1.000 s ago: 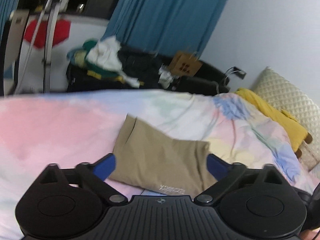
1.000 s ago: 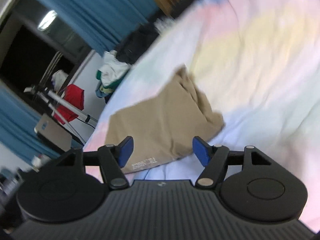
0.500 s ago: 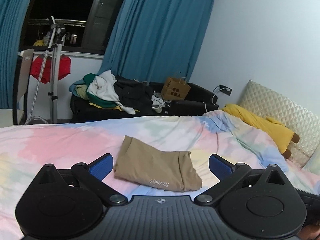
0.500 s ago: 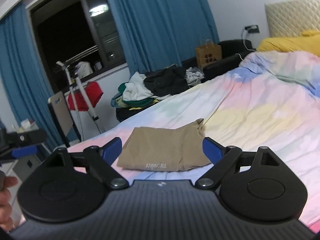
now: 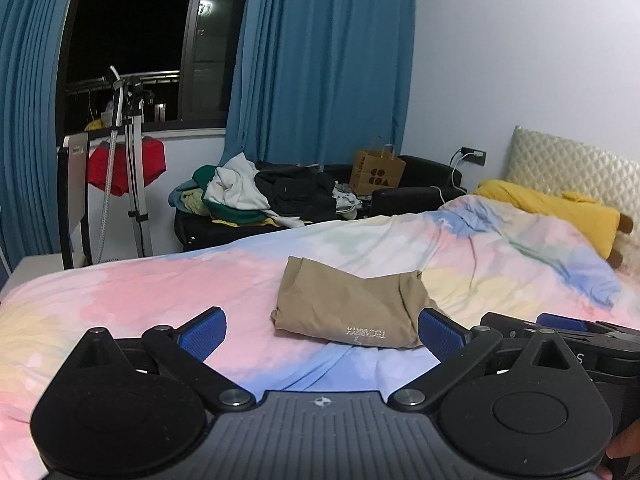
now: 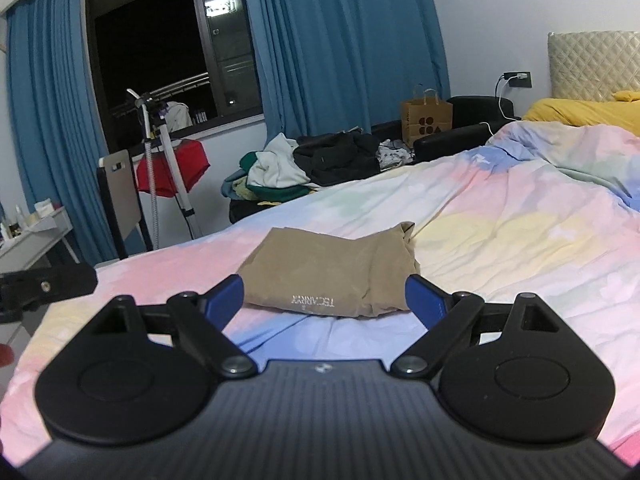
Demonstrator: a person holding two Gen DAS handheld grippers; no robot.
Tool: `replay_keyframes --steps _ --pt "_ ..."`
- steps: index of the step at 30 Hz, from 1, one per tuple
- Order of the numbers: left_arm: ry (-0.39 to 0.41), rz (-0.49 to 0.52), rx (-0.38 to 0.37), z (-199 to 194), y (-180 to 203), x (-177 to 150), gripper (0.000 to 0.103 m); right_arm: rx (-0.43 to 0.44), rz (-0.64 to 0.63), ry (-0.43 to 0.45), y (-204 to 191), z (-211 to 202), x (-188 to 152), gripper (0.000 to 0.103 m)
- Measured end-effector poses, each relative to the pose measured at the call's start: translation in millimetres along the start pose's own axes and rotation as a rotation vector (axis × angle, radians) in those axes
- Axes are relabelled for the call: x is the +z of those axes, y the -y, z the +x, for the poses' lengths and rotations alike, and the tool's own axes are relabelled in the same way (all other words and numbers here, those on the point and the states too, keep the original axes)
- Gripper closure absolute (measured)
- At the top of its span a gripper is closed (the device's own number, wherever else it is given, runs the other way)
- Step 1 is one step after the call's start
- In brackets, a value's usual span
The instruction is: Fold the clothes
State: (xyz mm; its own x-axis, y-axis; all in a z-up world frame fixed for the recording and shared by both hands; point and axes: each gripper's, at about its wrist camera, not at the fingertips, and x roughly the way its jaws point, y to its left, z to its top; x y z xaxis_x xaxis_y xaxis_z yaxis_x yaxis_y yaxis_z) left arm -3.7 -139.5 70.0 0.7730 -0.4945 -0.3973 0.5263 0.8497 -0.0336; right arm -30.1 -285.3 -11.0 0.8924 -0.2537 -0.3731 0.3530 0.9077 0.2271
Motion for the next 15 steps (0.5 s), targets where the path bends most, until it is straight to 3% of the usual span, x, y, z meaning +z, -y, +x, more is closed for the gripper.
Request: replay_keyframes --steps 15 --pt "-0.015 0.026 0.030 10 -4 -17 0.000 -0.055 -0.042 -0.005 -8 9 -23 0.014"
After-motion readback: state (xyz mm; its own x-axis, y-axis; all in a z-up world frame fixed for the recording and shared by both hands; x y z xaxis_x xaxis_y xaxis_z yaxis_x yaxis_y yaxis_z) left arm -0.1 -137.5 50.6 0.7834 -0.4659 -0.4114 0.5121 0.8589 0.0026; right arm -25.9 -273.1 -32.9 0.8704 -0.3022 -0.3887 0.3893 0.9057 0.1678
